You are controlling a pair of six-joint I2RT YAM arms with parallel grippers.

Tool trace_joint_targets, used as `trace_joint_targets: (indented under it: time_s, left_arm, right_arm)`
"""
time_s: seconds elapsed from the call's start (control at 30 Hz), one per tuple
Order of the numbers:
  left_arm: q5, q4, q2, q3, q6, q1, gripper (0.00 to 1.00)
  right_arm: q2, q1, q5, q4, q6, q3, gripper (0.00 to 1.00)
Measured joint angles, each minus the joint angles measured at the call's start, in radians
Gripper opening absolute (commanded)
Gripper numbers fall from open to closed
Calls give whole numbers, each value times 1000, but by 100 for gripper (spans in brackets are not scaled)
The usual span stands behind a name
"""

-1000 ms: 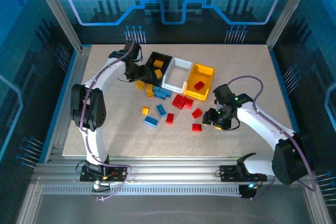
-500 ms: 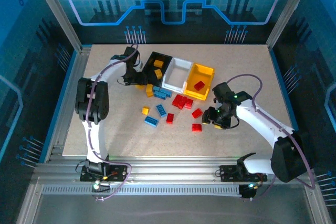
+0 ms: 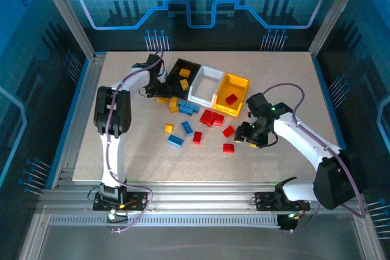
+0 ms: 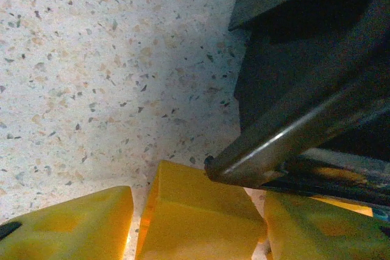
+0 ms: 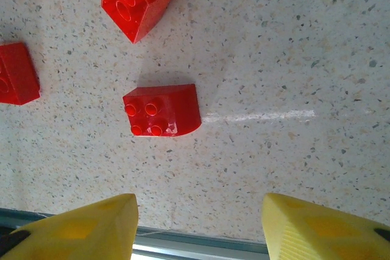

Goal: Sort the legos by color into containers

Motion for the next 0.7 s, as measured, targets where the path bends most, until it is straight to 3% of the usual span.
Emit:
trace_joint_targets:
  time_s: [0.43,0.7]
  left_arm:
    - [3,11,-4,-8,-26,0,39]
    - [3,33,-31,-51,-60,0,37]
  right_arm:
    - [-24,8,20,-13,19,4,58]
    - [-85,8,27,-8,34,-43,58]
